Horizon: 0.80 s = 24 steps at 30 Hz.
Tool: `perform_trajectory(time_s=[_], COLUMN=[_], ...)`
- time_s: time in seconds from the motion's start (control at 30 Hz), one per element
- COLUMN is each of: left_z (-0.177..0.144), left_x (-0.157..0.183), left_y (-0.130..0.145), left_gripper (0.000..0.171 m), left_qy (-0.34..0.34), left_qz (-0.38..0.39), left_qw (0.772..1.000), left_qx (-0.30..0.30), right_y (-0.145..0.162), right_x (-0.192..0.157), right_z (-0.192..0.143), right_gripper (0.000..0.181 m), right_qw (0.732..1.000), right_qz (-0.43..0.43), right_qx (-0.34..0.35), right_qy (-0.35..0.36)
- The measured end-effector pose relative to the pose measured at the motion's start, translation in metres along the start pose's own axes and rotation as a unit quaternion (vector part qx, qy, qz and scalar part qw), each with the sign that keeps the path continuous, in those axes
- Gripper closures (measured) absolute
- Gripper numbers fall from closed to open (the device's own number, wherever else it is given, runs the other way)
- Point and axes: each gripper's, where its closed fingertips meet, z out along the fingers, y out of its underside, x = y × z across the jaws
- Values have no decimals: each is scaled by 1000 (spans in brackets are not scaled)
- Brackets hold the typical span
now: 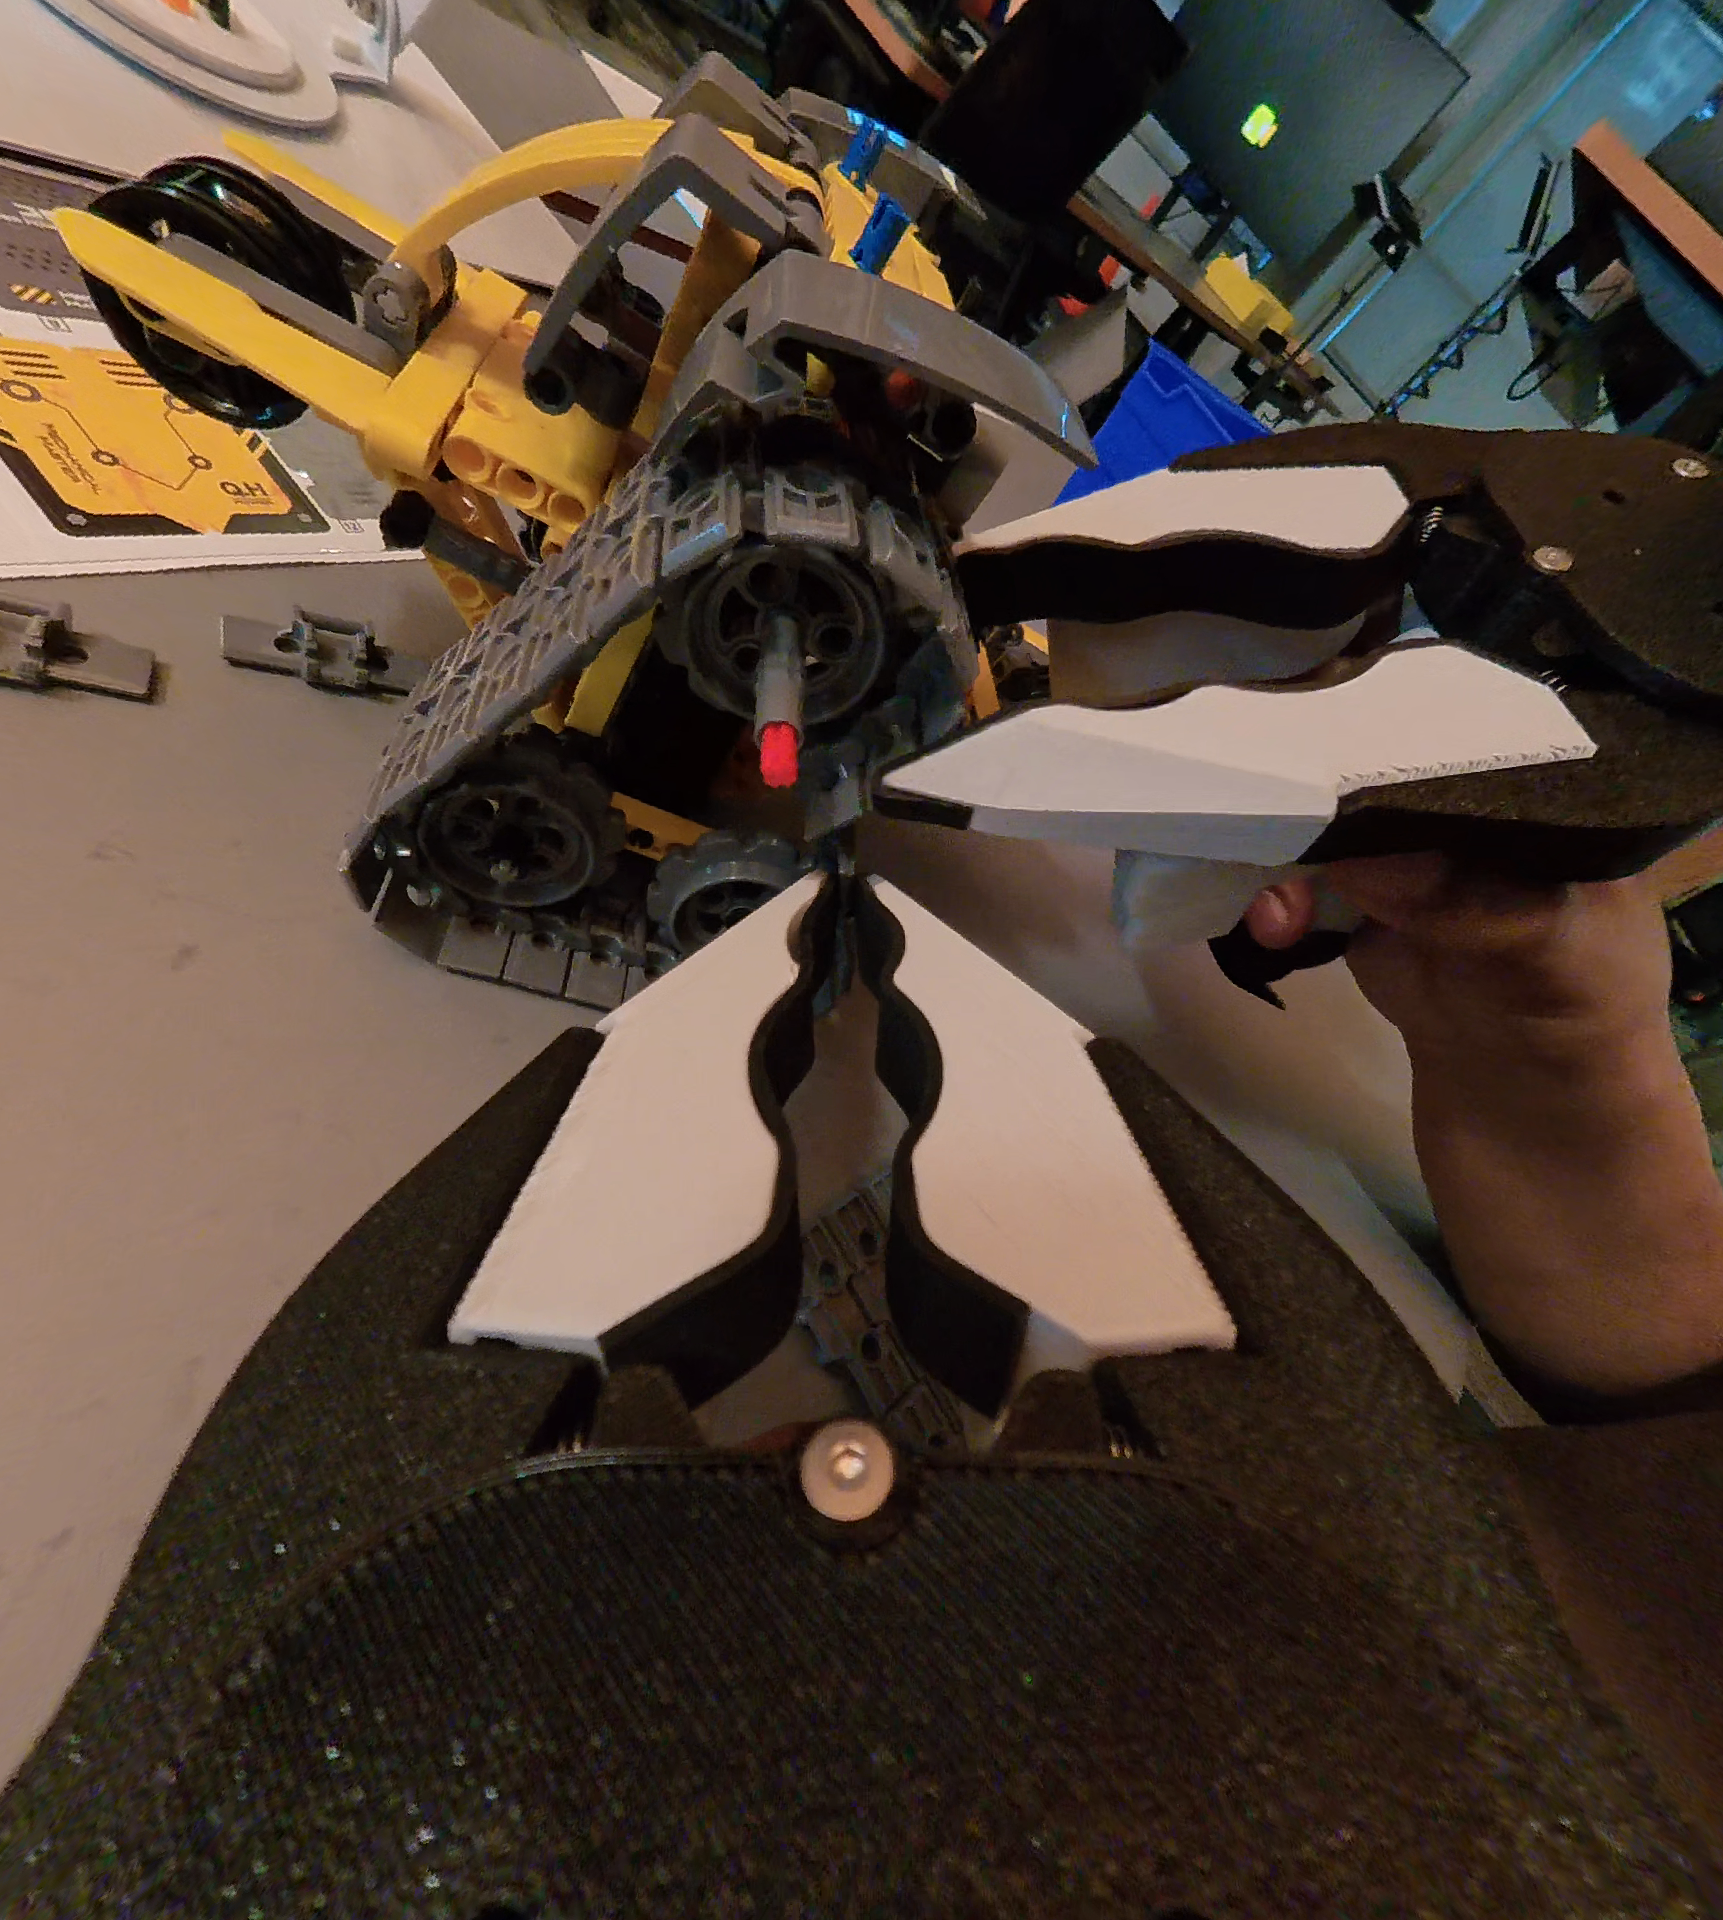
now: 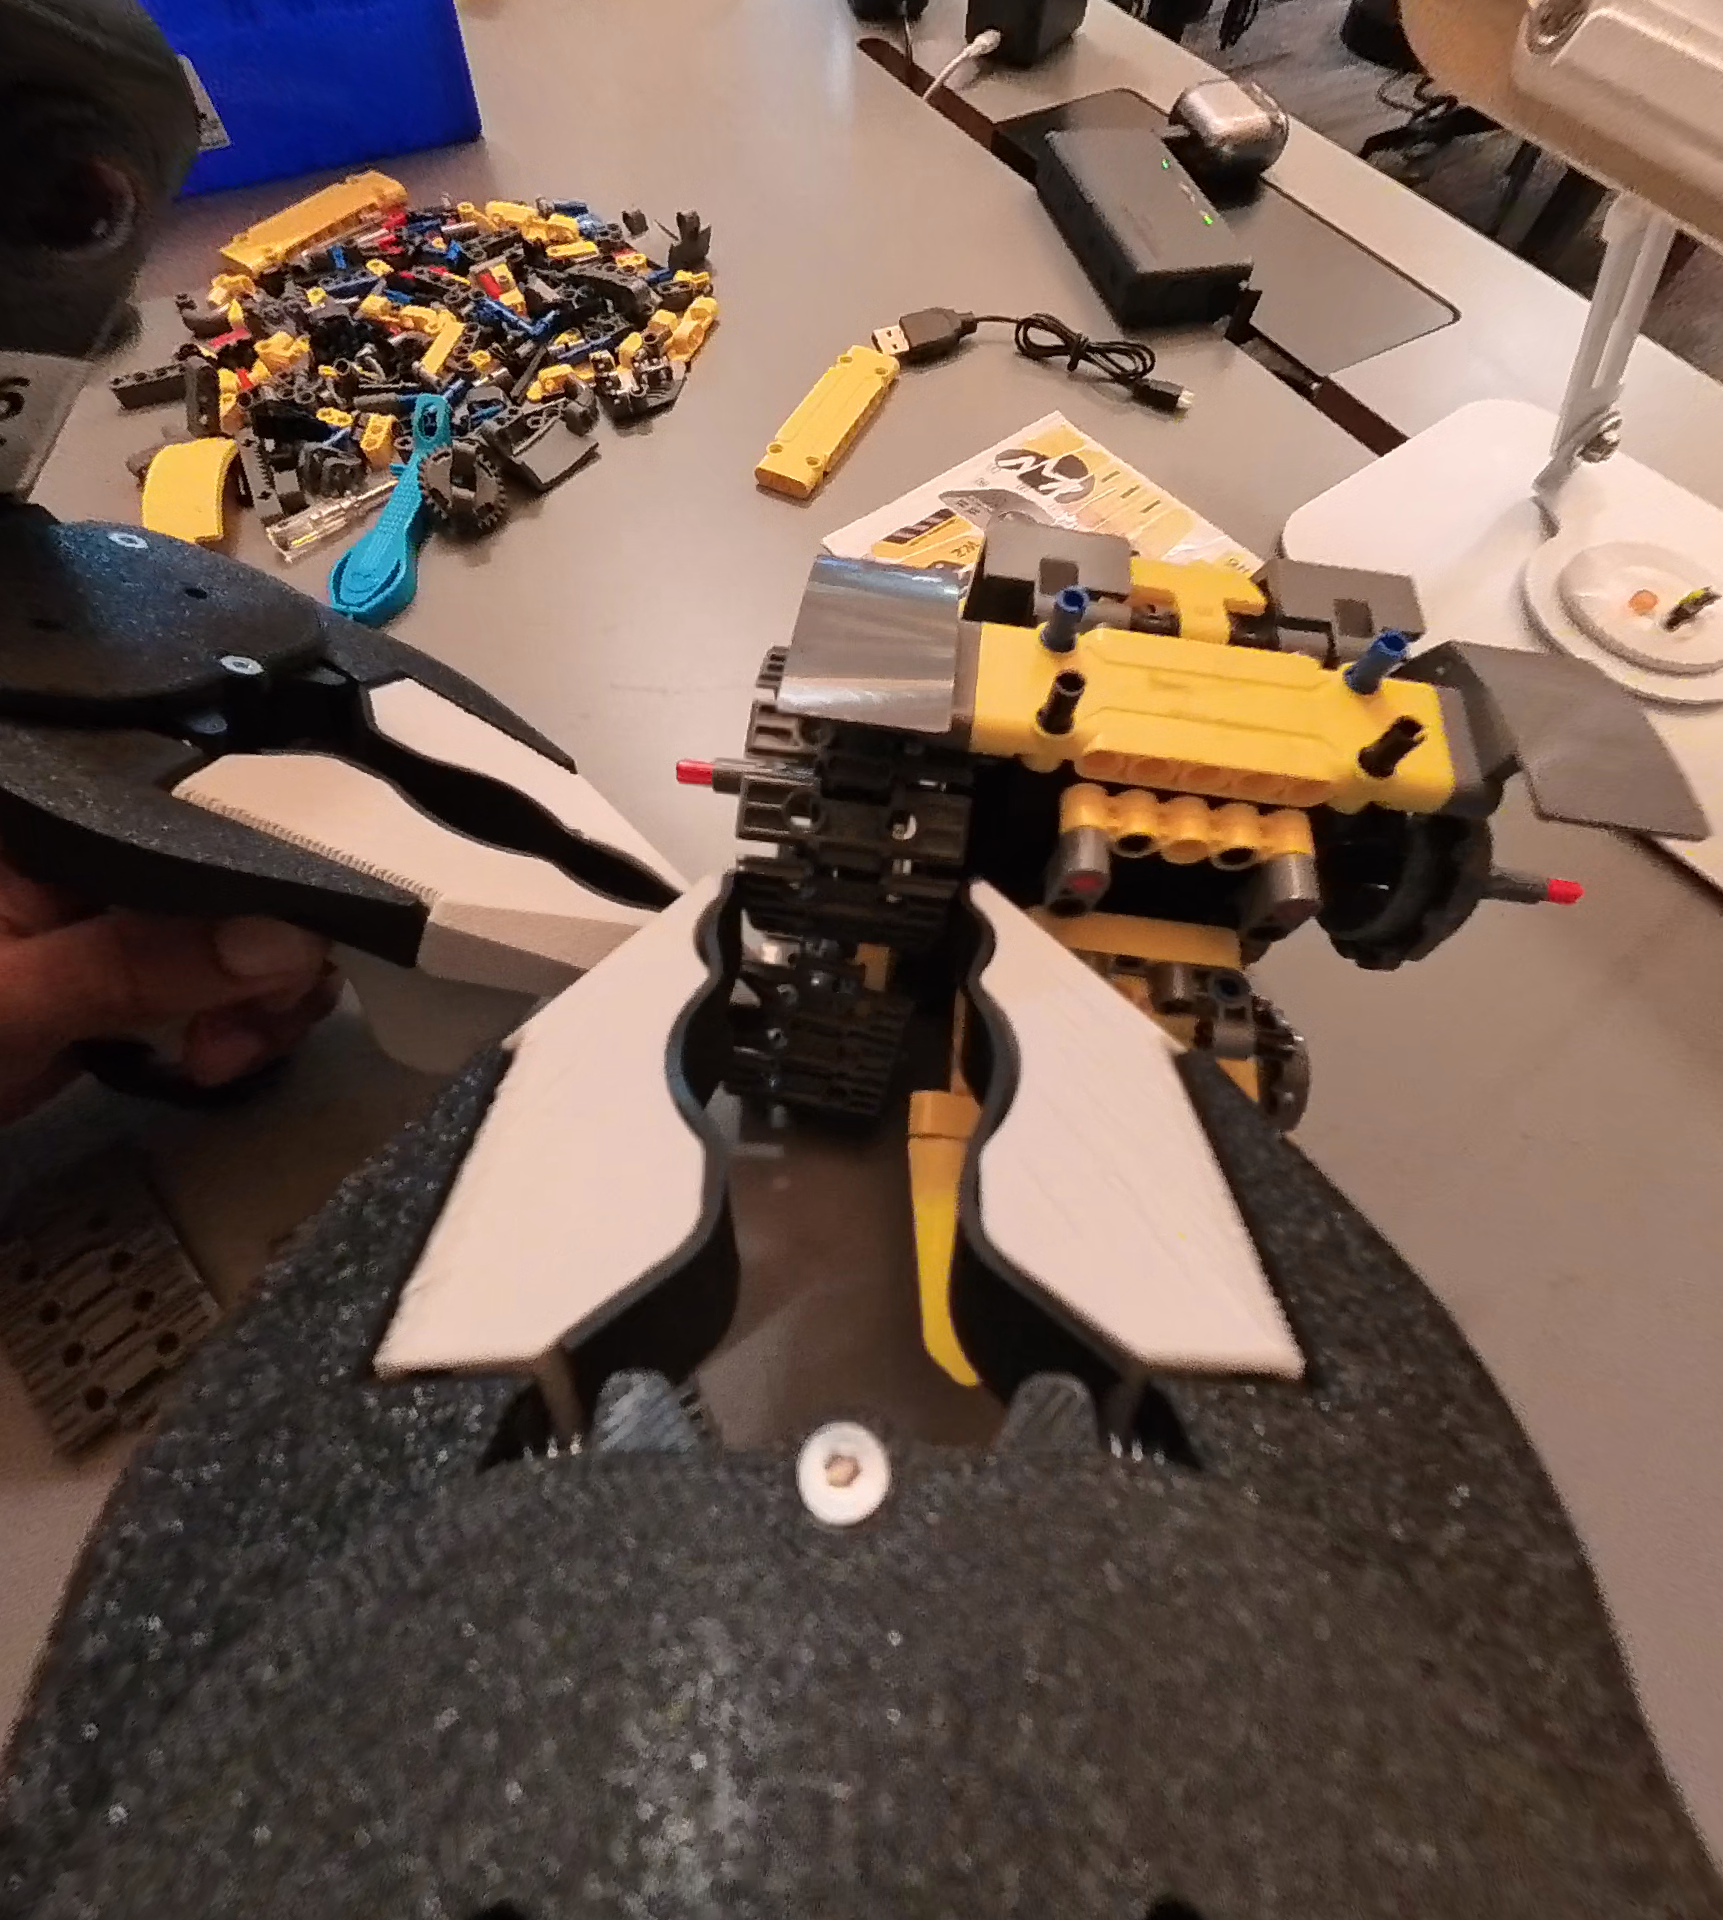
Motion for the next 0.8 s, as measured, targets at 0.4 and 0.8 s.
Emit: perform_trajectory(time_s=[0.4,0.8], left_z=[2,4], left_x=[2,7], left_y=[3,4], left_gripper=[171,171], left_qy=[2,6], left_qz=[6,29], left_qw=[1000,999], left_qx=[-9,-12], right_y=[9,11], right_x=[-2,-2], right_z=[-14,-14], right_gripper=[142,142], right_qw=[998,996], right_qz=[-12,-54], right_qx=[-33,-42], right_qy=[-45,-60])
